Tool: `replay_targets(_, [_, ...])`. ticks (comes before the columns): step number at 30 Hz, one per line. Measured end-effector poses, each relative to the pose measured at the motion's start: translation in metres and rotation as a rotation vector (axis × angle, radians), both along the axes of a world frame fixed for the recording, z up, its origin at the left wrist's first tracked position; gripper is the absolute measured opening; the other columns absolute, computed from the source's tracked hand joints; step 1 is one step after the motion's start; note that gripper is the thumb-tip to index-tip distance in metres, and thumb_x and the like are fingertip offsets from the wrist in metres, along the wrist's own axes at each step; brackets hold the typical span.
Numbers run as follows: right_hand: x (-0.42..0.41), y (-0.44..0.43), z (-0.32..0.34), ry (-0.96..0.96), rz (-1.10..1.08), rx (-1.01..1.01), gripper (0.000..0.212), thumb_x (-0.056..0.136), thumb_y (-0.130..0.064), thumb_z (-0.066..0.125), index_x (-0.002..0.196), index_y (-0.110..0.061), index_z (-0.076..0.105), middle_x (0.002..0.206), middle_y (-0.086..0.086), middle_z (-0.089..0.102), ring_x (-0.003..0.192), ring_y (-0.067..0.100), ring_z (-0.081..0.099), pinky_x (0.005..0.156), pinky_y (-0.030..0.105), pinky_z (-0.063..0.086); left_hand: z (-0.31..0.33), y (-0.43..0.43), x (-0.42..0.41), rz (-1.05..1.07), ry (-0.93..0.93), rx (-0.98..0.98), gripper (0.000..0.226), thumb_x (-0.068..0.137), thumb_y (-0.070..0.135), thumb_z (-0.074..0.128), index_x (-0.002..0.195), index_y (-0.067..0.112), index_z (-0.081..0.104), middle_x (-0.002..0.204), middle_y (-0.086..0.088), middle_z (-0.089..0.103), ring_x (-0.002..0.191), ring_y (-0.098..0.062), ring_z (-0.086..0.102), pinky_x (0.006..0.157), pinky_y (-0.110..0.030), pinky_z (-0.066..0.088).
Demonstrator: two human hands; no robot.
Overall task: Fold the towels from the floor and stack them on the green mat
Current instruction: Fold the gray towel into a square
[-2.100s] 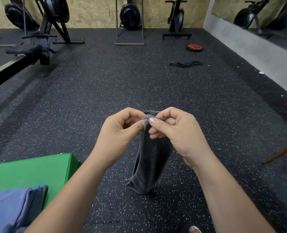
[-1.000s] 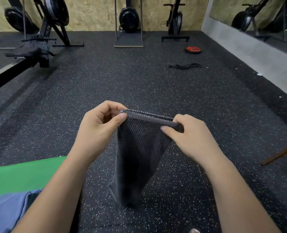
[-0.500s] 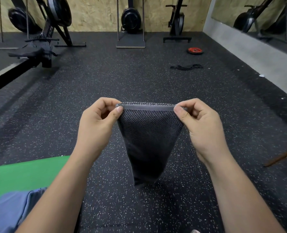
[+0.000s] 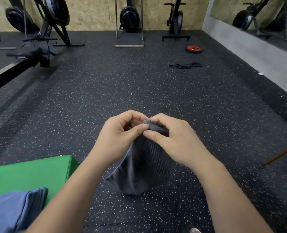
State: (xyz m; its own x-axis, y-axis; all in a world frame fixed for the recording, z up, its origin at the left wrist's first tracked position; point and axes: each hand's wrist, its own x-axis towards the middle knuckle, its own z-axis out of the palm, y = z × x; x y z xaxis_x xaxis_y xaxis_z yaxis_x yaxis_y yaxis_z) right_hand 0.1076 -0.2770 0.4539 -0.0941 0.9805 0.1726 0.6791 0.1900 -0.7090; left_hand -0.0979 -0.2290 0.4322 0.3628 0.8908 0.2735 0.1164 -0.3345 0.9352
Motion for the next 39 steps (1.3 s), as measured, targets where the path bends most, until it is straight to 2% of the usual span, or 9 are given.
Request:
replay_targets(4, [0.0,0.0,0.0,0.069,0.037,0.009,0.019,0.102,-0.043,0.07,0.092,-0.027,0.066,0.075,-0.001,0.065,0.068,0.014,0.057,0.064,0.032,0.044,-0.001,0.0,-0.001,-0.03,-0.05,-0.053,0.011,0.099,0.019,0.076,0.109,0.02,0.076,0.095,-0.006,0.076,0.09,-0.017,0.066,0.086,-0.037,0.054])
replay_targets(8, [0.002,-0.002,0.005,0.131,0.008,0.075,0.015,0.103,-0.034,0.07,0.091,-0.025,0.068,0.076,-0.006,0.066,0.072,0.011,0.059,0.067,0.028,0.044,-0.01,0.004,-0.005,-0.158,-0.034,-0.21,0.017,0.103,0.022,0.069,0.116,0.013,0.068,0.088,0.001,0.065,0.082,-0.01,0.057,0.072,-0.023,0.045])
replay_targets(11, [0.008,-0.001,0.008,0.172,-0.062,0.144,0.014,0.105,-0.032,0.067,0.093,-0.025,0.068,0.08,-0.007,0.068,0.077,0.012,0.063,0.067,0.029,0.048,-0.019,0.005,-0.007,-0.235,0.041,-0.27,0.007,0.103,0.015,0.07,0.103,0.009,0.066,0.082,0.01,0.066,0.073,-0.003,0.057,0.065,-0.018,0.043])
replay_targets(17, [0.029,0.0,0.011,0.207,-0.217,0.24,0.013,0.105,-0.032,0.068,0.094,-0.027,0.068,0.081,-0.004,0.067,0.075,0.014,0.06,0.067,0.036,0.048,-0.038,0.012,-0.02,-0.303,0.171,-0.361,0.014,0.101,0.027,0.075,0.1,0.013,0.072,0.085,0.001,0.066,0.074,-0.017,0.044,0.064,-0.034,0.031])
replay_targets(23, [0.042,-0.002,0.012,0.244,-0.329,0.306,0.012,0.105,-0.03,0.068,0.094,-0.026,0.07,0.079,0.0,0.067,0.074,0.02,0.058,0.067,0.036,0.045,-0.051,0.016,-0.031,-0.338,0.239,-0.452,0.011,0.096,0.024,0.079,0.095,0.014,0.076,0.082,-0.003,0.069,0.073,-0.006,0.056,0.065,-0.019,0.043])
replay_targets(25, [0.044,-0.002,0.013,0.262,-0.366,0.321,0.012,0.105,-0.03,0.068,0.094,-0.025,0.07,0.078,0.001,0.065,0.073,0.021,0.056,0.066,0.035,0.044,-0.058,0.021,-0.036,-0.312,0.302,-0.435,0.012,0.095,0.027,0.081,0.096,0.015,0.079,0.093,-0.018,0.075,0.084,-0.012,0.065,0.081,-0.027,0.054])
replay_targets(27, [0.046,-0.002,0.013,0.271,-0.397,0.336,0.014,0.105,-0.03,0.068,0.093,-0.023,0.069,0.076,0.002,0.063,0.072,0.022,0.054,0.066,0.037,0.043,-0.064,0.024,-0.042,-0.285,0.389,-0.403,0.013,0.096,0.029,0.081,0.097,0.016,0.08,0.102,-0.016,0.079,0.09,-0.013,0.069,0.093,-0.037,0.055])
replay_targets(34, [0.048,0.0,0.013,0.241,-0.483,0.324,0.02,0.106,-0.035,0.066,0.092,-0.021,0.066,0.074,-0.002,0.063,0.065,0.011,0.053,0.058,0.026,0.039,-0.061,0.029,-0.049,-0.029,0.562,-0.171,0.012,0.104,0.037,0.071,0.095,0.031,0.076,0.073,0.01,0.067,0.069,-0.004,0.053,0.071,-0.031,0.043])
replay_targets(39, [0.028,-0.001,0.015,0.142,-0.383,0.211,0.007,0.103,-0.036,0.069,0.108,-0.033,0.066,0.089,-0.016,0.07,0.08,0.002,0.066,0.061,0.016,0.05,-0.04,0.015,-0.032,0.041,0.506,-0.029,0.02,0.105,0.033,0.069,0.086,0.029,0.073,0.07,0.016,0.067,0.064,0.0,0.053,0.064,-0.023,0.042])
